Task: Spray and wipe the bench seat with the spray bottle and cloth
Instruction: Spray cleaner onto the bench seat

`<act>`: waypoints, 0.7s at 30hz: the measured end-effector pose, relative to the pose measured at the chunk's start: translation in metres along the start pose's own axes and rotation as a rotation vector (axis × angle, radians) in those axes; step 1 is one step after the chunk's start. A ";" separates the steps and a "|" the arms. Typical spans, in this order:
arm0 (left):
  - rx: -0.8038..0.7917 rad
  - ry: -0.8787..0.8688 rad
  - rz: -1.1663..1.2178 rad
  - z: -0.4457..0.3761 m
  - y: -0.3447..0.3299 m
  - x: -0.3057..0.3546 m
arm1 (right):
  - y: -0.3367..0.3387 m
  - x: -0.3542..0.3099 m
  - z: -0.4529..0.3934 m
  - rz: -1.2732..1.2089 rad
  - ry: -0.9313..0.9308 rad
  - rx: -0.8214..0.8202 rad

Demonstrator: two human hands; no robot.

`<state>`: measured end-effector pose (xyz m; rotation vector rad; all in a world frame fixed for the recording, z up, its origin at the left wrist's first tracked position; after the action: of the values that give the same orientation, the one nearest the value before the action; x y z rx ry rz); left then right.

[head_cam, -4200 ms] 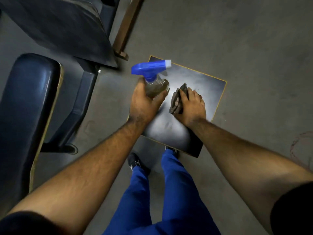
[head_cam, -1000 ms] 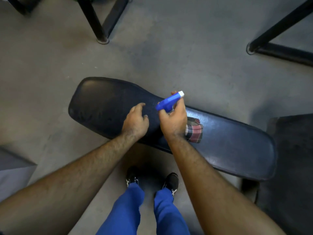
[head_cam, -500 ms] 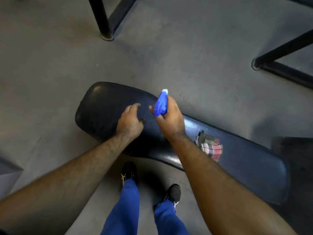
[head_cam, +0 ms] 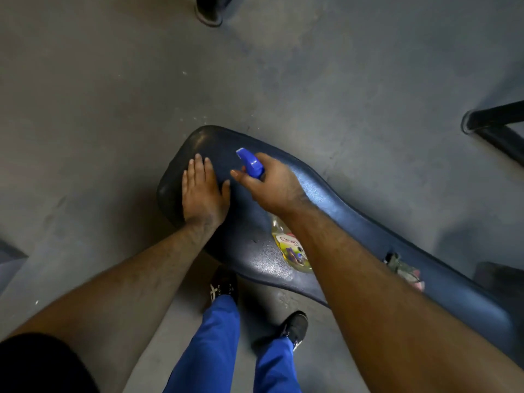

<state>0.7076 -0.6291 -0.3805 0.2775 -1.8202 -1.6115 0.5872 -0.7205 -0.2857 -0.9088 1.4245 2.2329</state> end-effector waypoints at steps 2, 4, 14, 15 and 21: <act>0.003 -0.041 -0.047 0.001 -0.011 -0.005 | -0.009 -0.008 -0.013 0.035 0.005 -0.005; 0.031 -0.083 -0.090 0.006 -0.018 -0.008 | -0.017 -0.018 -0.024 0.059 0.012 -0.023; 0.103 -0.099 -0.133 0.005 -0.022 -0.009 | -0.048 -0.034 -0.049 0.132 -0.041 -0.087; 0.104 -0.102 -0.137 0.005 -0.022 -0.009 | -0.048 -0.033 -0.048 0.142 -0.041 -0.092; 0.097 -0.108 -0.171 0.006 -0.020 -0.007 | -0.029 -0.014 -0.031 0.167 -0.061 -0.099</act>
<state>0.7033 -0.6243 -0.4012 0.4069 -2.0064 -1.6851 0.6246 -0.7348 -0.3052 -0.7704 1.4202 2.4507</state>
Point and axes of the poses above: each hand's wrist, its own z-axis away from the middle knuckle, its own y-axis out of the back of the hand, x = y × z, the point moved 4 cm from there along -z, towards the middle knuckle, and after that the axes turned 13 degrees about x, right-handed, at the moved point
